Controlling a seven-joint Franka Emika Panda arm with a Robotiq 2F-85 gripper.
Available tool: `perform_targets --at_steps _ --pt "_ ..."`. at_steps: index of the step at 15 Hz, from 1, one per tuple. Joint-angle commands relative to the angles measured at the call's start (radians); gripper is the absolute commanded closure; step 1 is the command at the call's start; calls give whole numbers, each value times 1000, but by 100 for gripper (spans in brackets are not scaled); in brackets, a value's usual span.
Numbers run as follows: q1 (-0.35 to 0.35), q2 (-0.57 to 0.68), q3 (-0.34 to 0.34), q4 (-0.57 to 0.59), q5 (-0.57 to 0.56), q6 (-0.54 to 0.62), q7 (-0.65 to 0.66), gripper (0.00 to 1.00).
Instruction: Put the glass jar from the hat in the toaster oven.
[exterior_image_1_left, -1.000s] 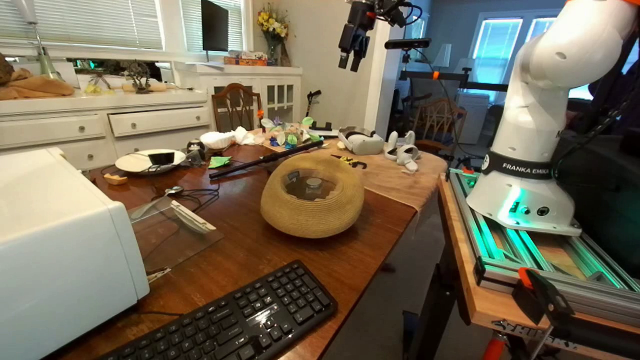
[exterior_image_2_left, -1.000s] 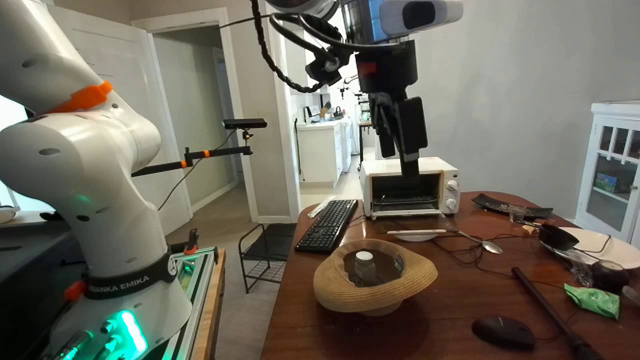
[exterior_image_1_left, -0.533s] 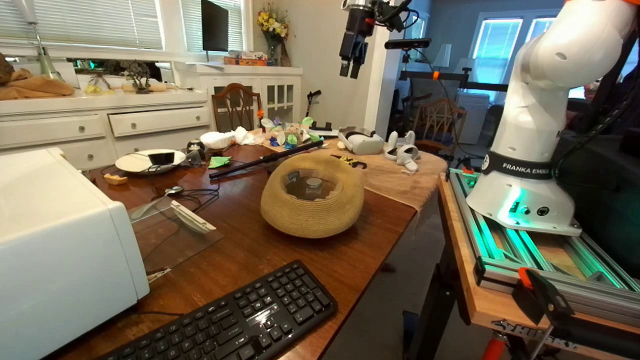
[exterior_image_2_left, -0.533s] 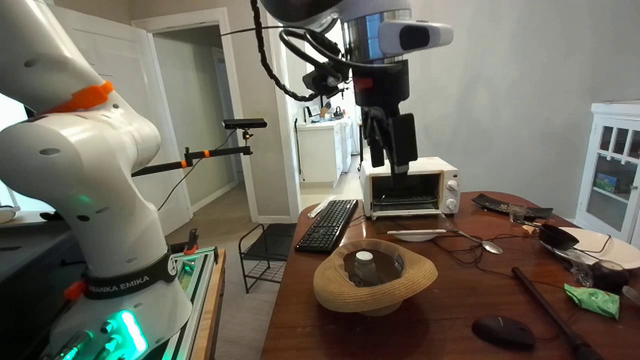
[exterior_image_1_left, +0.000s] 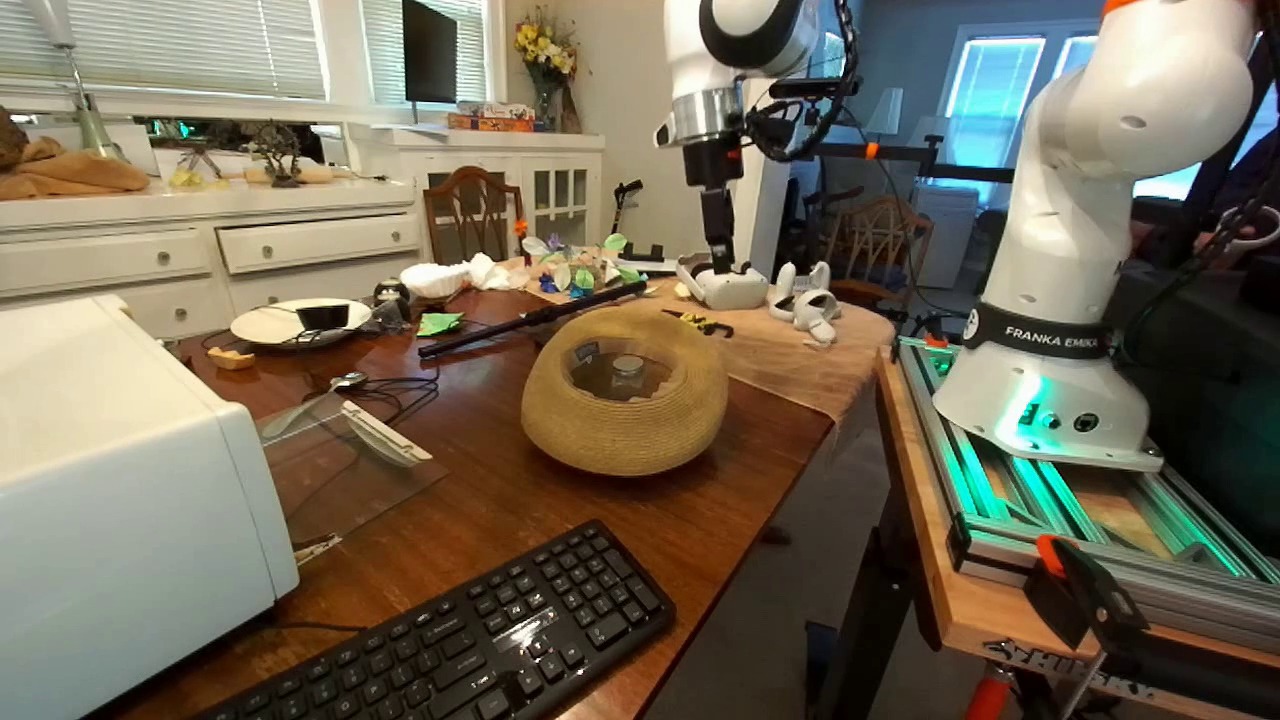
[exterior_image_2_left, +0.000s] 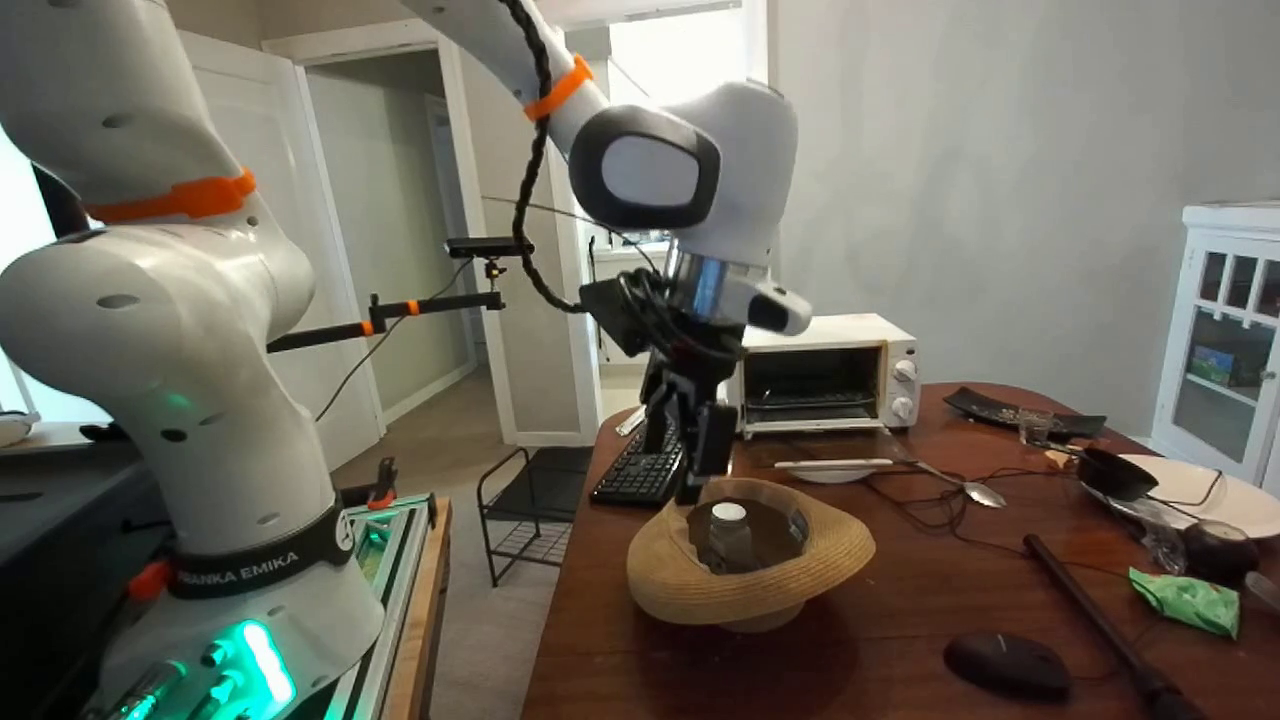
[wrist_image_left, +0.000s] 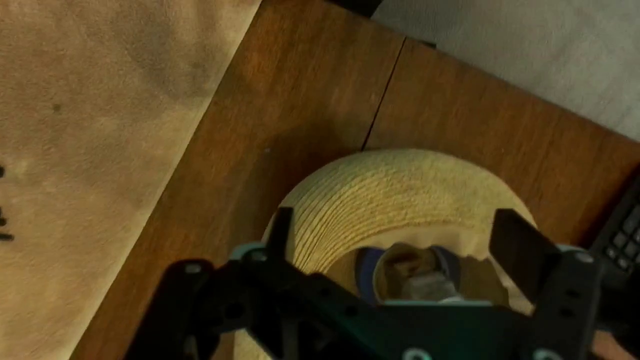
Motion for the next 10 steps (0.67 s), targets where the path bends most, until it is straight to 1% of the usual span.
perform_targets --at_steps 1,6,10 --pt "32 168 58 22 -36 32 -5 0" --pt "69 312 133 91 -74 150 -1 0" --pt "88 398 155 135 -132 339 34 0"
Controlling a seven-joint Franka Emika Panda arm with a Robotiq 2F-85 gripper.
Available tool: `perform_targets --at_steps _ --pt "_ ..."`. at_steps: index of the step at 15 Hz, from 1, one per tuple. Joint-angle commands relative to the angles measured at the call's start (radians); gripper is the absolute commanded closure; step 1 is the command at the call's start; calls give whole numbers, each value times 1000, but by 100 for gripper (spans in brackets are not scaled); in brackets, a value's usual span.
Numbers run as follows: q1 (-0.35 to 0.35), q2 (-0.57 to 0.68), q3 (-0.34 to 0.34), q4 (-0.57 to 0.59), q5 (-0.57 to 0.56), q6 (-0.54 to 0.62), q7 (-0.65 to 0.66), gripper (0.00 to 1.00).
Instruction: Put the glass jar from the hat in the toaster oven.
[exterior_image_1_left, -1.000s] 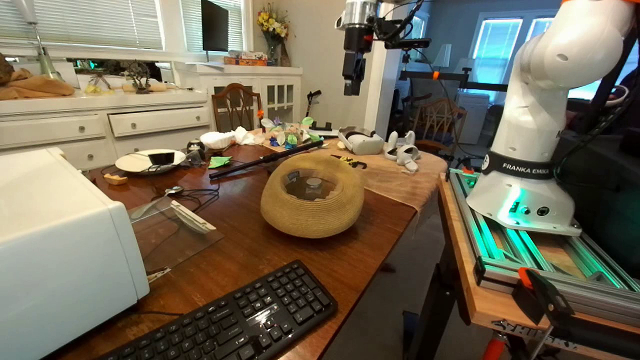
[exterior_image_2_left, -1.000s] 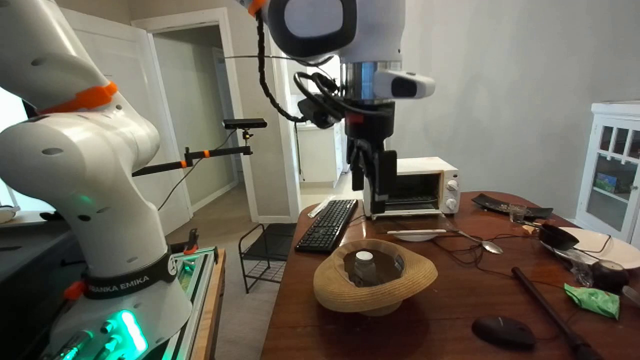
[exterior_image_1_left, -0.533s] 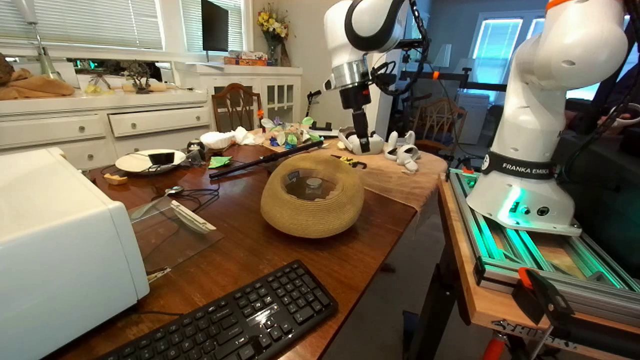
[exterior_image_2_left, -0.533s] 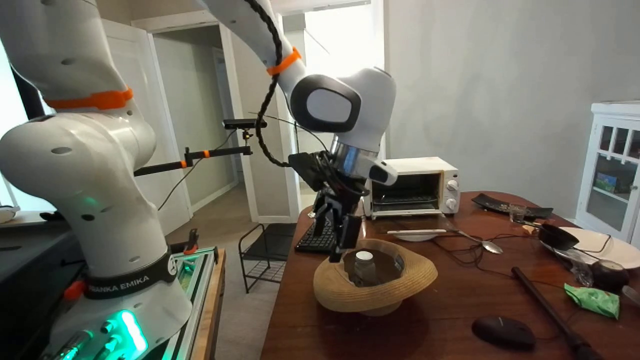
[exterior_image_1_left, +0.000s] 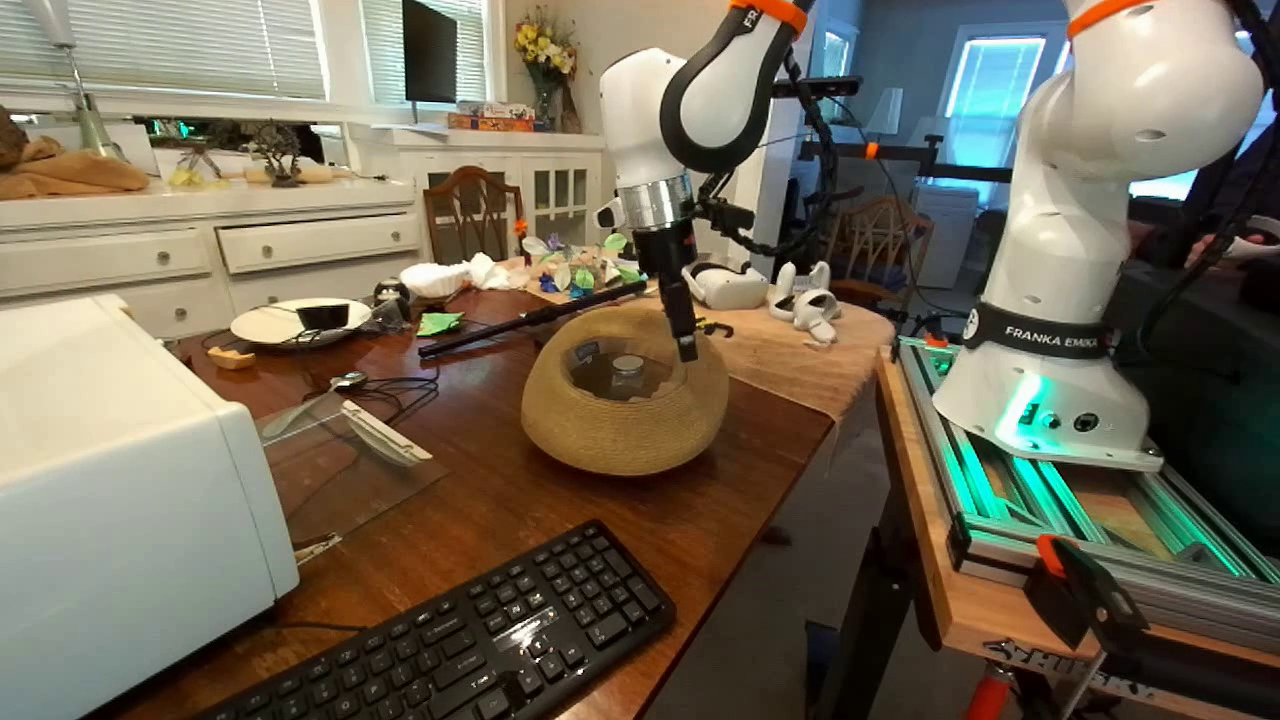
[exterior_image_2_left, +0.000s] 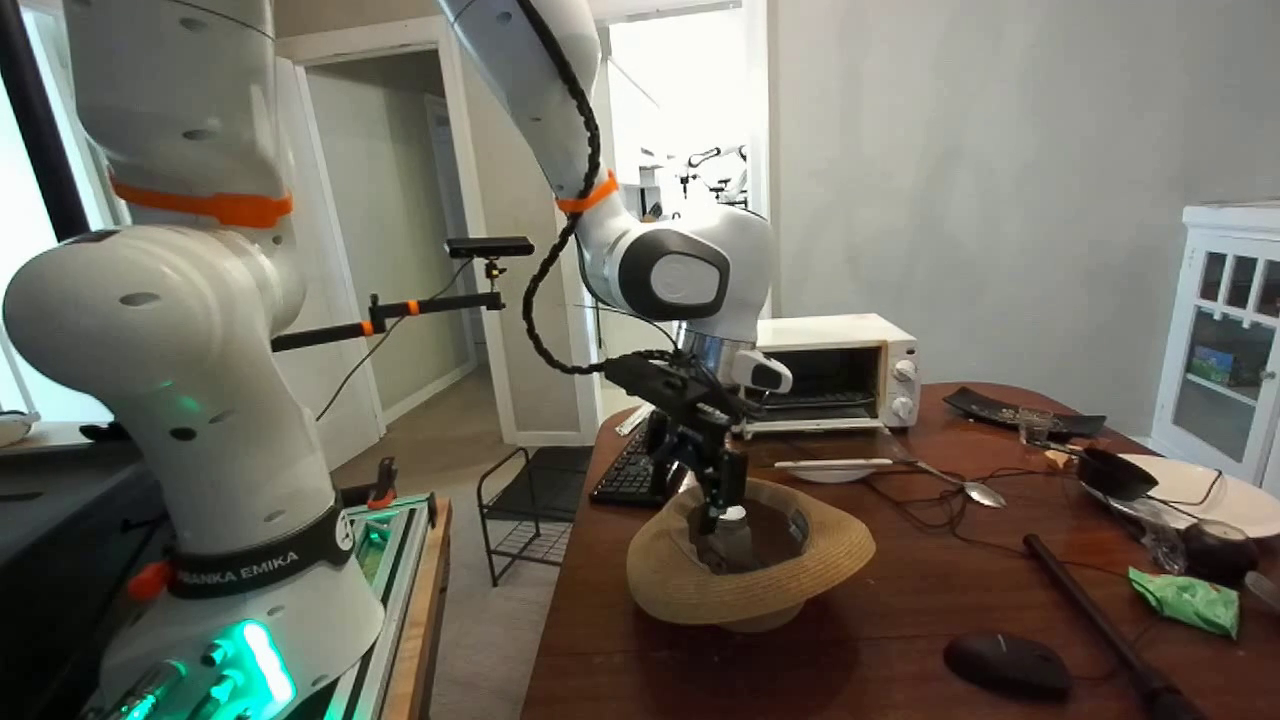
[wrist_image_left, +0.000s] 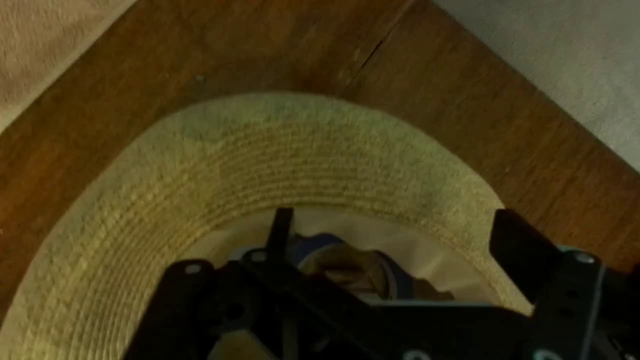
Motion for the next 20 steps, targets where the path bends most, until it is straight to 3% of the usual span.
perform_targets --at_steps 1,6,13,14,16,20 --pt "16 98 5 56 -74 125 39 0" --pt "27 184 -12 93 -136 219 79 0" --pt "45 236 -25 99 -129 291 150 3" --pt "48 240 -29 99 -130 296 159 21" --pt "53 248 -35 101 -131 301 173 29" --pt "60 253 -45 102 -132 303 187 62"
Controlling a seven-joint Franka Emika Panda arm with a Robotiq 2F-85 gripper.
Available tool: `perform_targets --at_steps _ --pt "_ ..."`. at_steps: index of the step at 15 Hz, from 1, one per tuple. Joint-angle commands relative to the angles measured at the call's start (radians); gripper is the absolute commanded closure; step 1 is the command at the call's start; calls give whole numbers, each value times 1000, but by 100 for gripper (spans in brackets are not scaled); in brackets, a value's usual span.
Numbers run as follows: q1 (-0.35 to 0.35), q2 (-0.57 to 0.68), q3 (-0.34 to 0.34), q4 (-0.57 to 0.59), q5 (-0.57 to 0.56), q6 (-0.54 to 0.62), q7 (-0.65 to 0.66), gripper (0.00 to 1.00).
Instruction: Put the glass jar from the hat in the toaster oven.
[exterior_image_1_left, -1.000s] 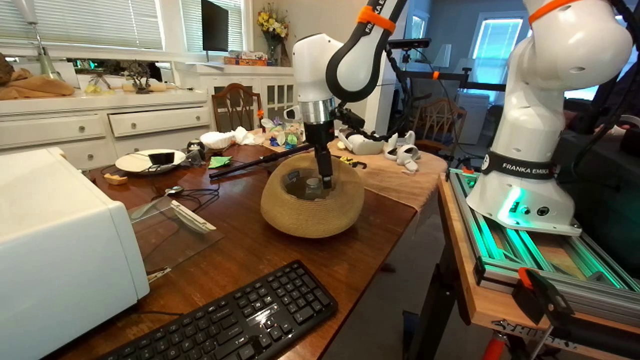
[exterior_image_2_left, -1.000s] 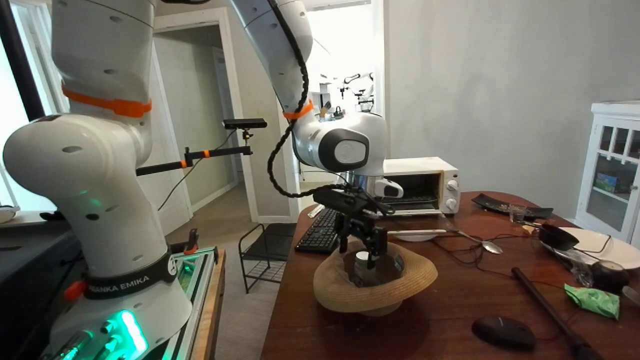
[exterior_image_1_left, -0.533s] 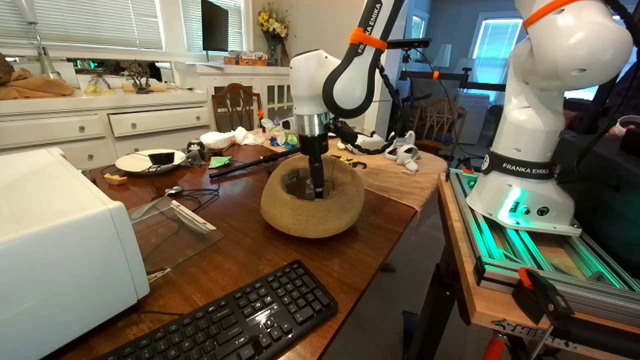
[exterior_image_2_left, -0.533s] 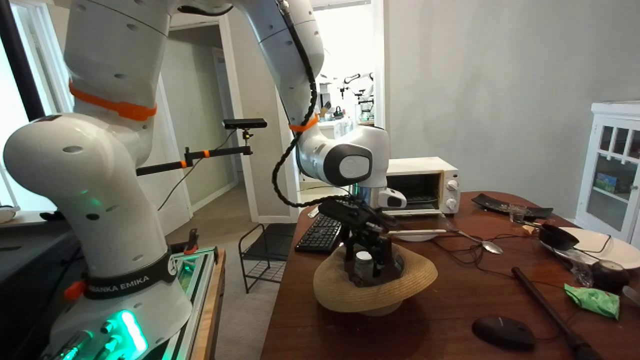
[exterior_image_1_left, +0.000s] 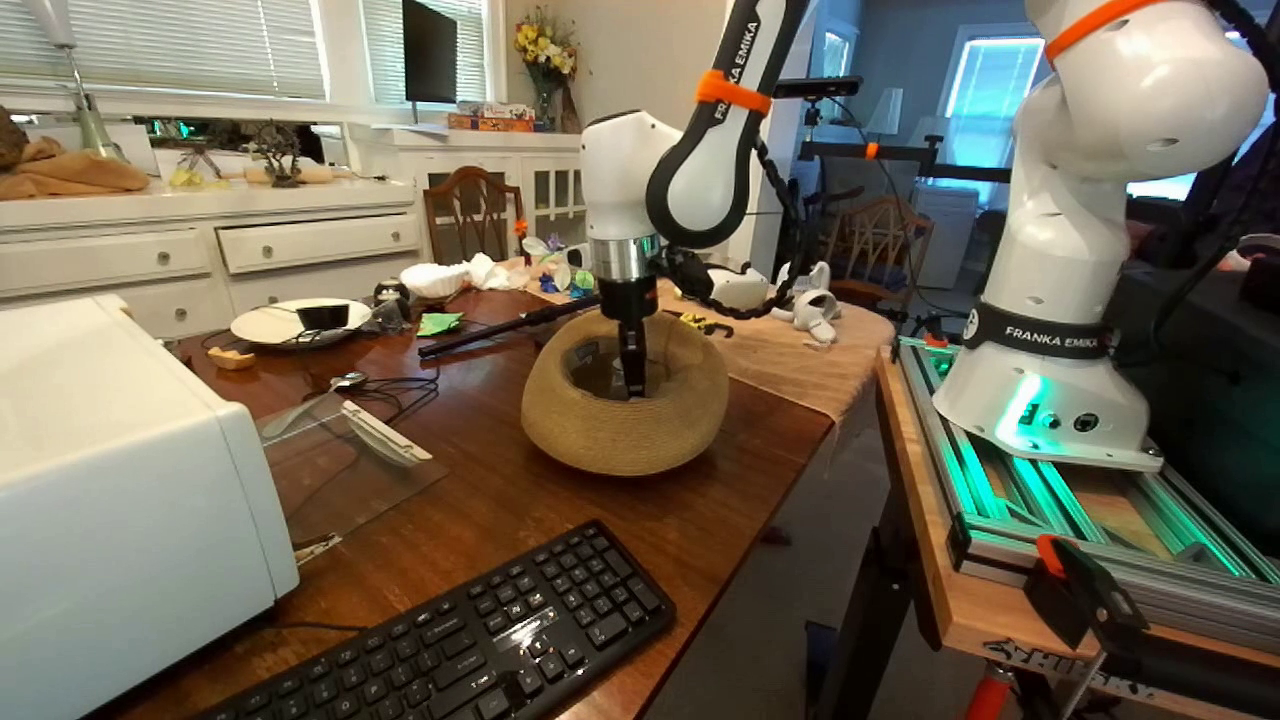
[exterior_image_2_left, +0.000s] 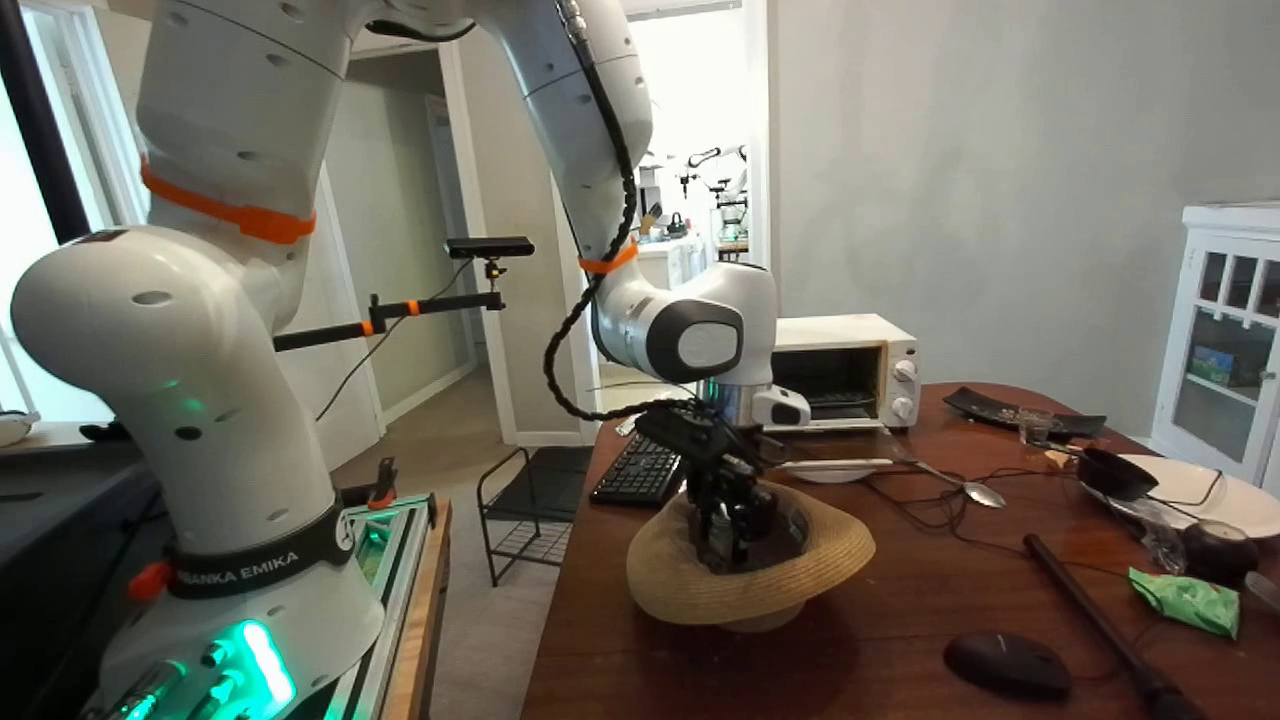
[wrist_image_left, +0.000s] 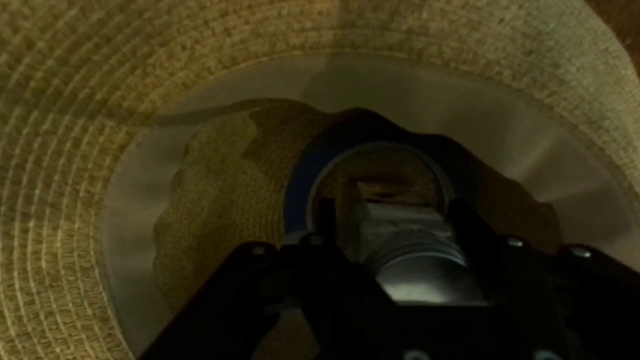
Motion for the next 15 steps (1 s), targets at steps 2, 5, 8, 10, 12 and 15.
perform_targets --at_steps 2,5,8,10,12,15 --pt "22 23 -21 9 -28 28 46 76" --pt "30 7 -23 9 -35 -7 47 76" --pt "36 -124 5 -23 -25 -124 29 76" --pt "38 -215 24 -31 -19 -208 20 76" --pt "38 -301 39 -24 -26 -296 18 76" --pt "27 -391 65 9 6 -367 -18 76"
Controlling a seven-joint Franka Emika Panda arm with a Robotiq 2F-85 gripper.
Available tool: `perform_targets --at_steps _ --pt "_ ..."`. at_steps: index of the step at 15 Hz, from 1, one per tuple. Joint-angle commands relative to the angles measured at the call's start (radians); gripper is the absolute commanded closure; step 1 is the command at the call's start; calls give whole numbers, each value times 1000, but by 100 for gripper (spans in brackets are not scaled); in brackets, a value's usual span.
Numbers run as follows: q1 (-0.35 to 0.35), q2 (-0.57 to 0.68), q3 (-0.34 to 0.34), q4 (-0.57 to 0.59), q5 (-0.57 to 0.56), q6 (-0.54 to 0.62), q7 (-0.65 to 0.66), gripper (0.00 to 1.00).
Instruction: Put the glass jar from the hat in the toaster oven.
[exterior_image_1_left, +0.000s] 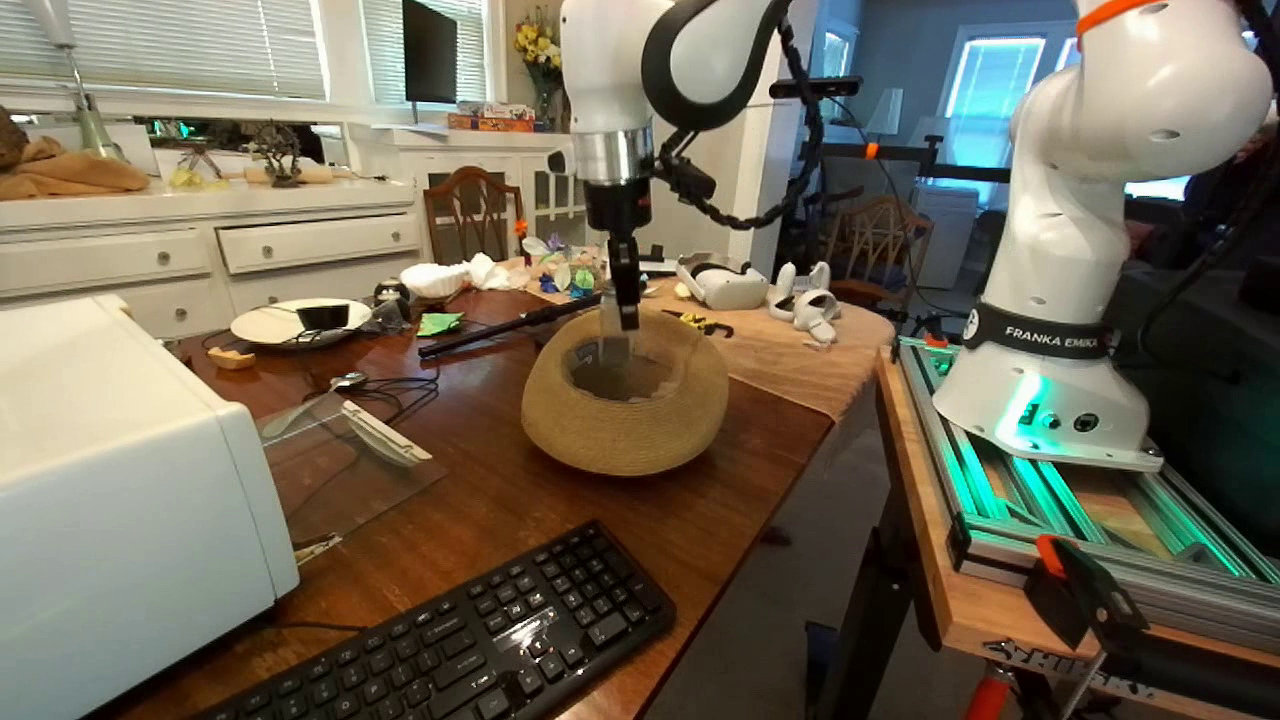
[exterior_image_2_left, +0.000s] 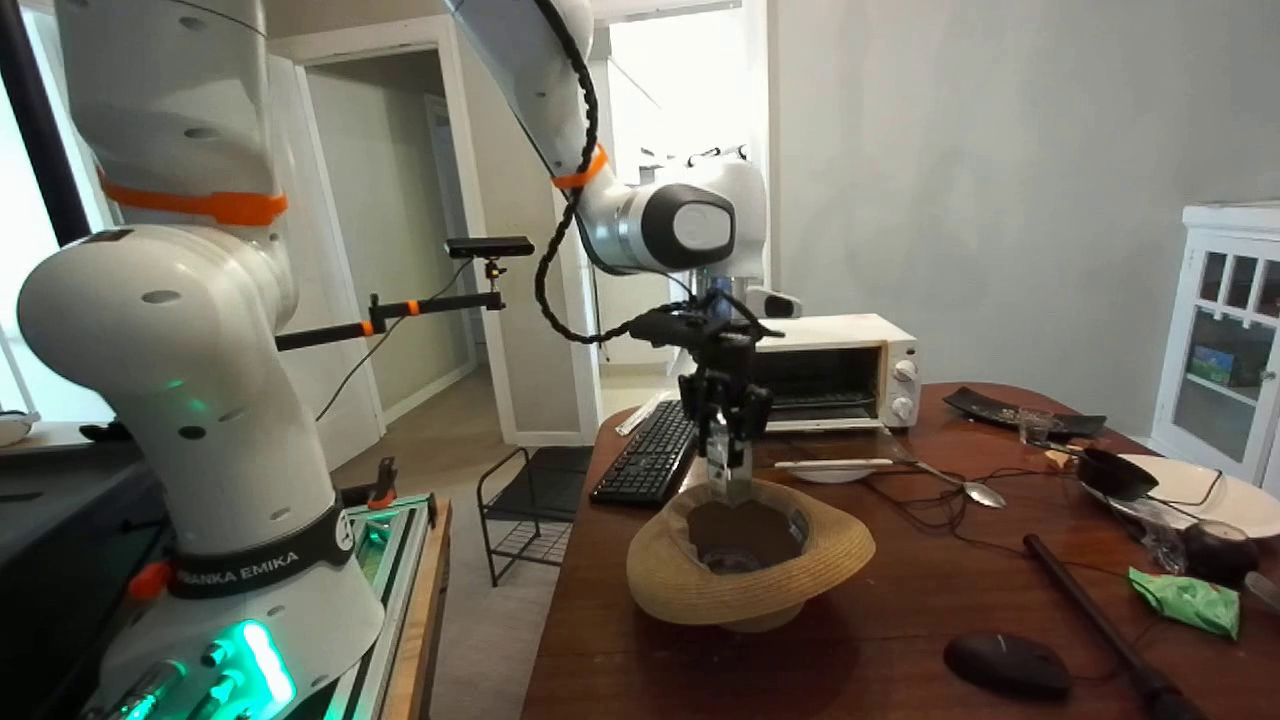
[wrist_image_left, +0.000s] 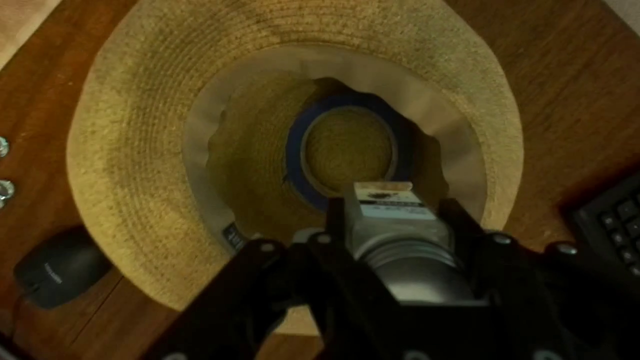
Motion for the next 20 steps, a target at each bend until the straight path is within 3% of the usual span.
perform_targets --at_steps 1,4,8,9,15,16,20 --pt "-5 -120 31 12 47 -61 -55 76" --pt "9 -133 56 39 214 -13 -161 76" --pt "10 -78 70 113 402 -109 -275 76" --pt "13 -115 73 68 329 -52 -214 51" --pt "8 -83 75 97 374 -81 -251 51" --pt "7 -86 72 85 374 -51 -235 76" --pt "5 20 80 117 423 129 -223 76"
